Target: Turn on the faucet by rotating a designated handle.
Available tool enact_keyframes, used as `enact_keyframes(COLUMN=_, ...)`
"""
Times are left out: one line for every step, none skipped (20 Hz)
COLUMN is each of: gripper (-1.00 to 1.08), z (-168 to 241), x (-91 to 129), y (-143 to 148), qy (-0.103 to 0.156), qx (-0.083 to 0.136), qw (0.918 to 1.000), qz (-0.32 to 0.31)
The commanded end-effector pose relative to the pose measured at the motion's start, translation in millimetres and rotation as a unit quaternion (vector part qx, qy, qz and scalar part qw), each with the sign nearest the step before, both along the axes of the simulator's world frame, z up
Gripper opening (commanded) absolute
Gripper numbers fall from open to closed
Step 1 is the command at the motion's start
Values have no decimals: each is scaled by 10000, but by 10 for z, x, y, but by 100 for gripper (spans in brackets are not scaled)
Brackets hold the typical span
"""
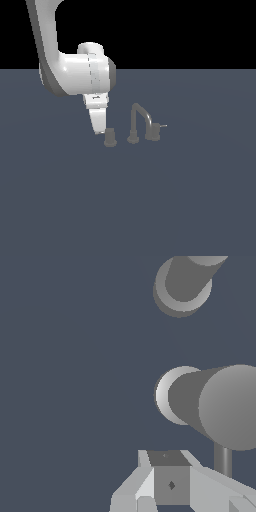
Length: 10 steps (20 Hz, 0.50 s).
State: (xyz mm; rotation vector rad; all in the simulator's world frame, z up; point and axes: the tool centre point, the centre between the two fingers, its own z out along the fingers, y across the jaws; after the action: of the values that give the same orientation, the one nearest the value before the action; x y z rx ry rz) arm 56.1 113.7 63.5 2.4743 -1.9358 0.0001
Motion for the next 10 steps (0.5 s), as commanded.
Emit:
enact_keyframes(gripper=-100, z=0, x=-76, y=21, qy=0, qx=0, qw=10000, qz=2)
enact_keyframes(gripper=-100, z=0, x=-107, y=29, qy=0, qx=0, qw=10000, qz=2)
enact_keyframes(gripper=-100, z=1, x=-138, y=37, qy=0, qx=0, qw=10000, qz=2)
enact_keyframes(gripper=-100, z=1, x=-169, y=45, qy=0, qx=0, qw=10000, qz=2)
enact_keyframes(gripper=-100, z=1, x=-201, y=53, qy=0, qx=0, qw=10000, qz=2)
enact_keyframes(gripper=-100, z=1, x=-233, y=62, qy=0, qx=0, qw=10000, qz=2)
enact_keyframes(gripper=-100, z=1, x=-233, y=62, qy=0, qx=0, qw=10000, qz=2)
enact_keyframes(gripper=-100, z=2, x=-153, y=26, qy=-50, qx=8, qw=10000, qz=-24)
enact_keyframes(gripper=-100, z=2, x=-183, y=15, qy=-47, qx=8, qw=10000, qz=-22)
enact_keyframes(gripper=-100, z=2, x=-213, y=5, qy=-44, qx=7, qw=10000, qz=-21)
